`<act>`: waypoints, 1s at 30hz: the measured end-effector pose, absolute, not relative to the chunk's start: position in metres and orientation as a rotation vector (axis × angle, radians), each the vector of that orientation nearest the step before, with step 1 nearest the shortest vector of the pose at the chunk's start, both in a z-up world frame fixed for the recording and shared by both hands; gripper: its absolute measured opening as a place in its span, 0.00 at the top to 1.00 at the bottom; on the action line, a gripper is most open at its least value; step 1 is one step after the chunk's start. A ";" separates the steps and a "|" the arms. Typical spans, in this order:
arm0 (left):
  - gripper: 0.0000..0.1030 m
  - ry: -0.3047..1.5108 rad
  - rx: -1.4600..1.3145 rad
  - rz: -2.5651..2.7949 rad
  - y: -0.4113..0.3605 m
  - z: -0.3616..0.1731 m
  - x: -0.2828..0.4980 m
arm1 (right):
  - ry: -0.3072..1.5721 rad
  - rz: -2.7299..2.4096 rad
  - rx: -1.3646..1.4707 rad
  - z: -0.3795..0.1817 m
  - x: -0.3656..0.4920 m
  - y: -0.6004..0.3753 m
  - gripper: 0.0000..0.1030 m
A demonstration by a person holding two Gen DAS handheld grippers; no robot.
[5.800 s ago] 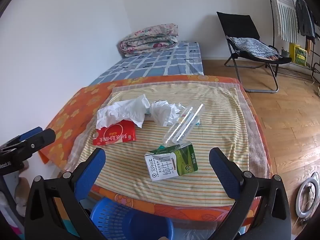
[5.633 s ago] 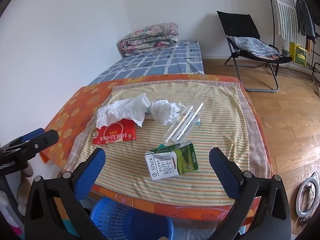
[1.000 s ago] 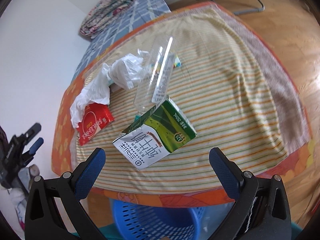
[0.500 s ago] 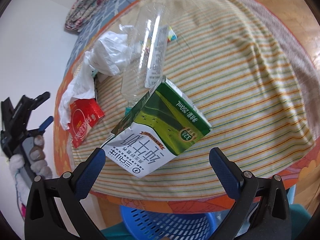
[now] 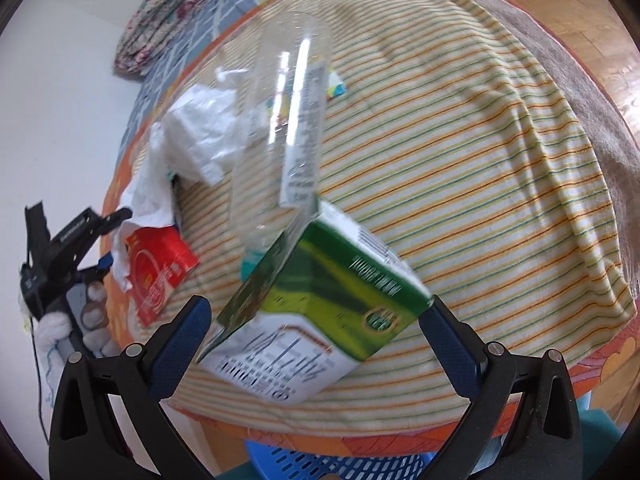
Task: Collect trash
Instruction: 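Grasp the white tissue with the left tool while the right tool grasps the milk carton, then carry the tissue and milk carton with both tools over the blue basket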
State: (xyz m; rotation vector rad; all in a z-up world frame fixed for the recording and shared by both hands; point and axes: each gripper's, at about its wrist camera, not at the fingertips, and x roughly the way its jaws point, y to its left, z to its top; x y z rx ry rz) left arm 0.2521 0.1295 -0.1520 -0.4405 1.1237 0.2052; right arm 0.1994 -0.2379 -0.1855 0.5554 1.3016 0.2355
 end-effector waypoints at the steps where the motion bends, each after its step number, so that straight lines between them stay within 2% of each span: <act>1: 0.52 1.120 -0.447 0.204 0.130 -0.151 0.252 | 1.301 0.230 0.552 -0.186 0.201 -0.238 0.00; 2: 0.56 1.116 -0.452 0.201 0.131 -0.150 0.252 | 1.303 0.225 0.546 -0.187 0.201 -0.238 0.00; 4: 0.70 1.108 -0.464 0.191 0.131 -0.148 0.251 | 1.310 0.220 0.540 -0.188 0.202 -0.239 0.00; 8: 0.75 1.075 -0.482 0.182 0.132 -0.140 0.249 | 1.325 0.213 0.551 -0.192 0.204 -0.236 0.00; 10: 0.86 1.053 -0.477 0.175 0.132 -0.133 0.247 | 1.320 0.207 0.556 -0.193 0.204 -0.236 0.01; 19: 0.93 0.949 -0.460 0.137 0.127 -0.105 0.238 | 1.284 0.221 0.534 -0.184 0.199 -0.247 0.25; 30: 0.94 0.820 -0.436 0.114 0.127 -0.061 0.214 | 1.215 0.261 0.481 -0.168 0.192 -0.248 0.33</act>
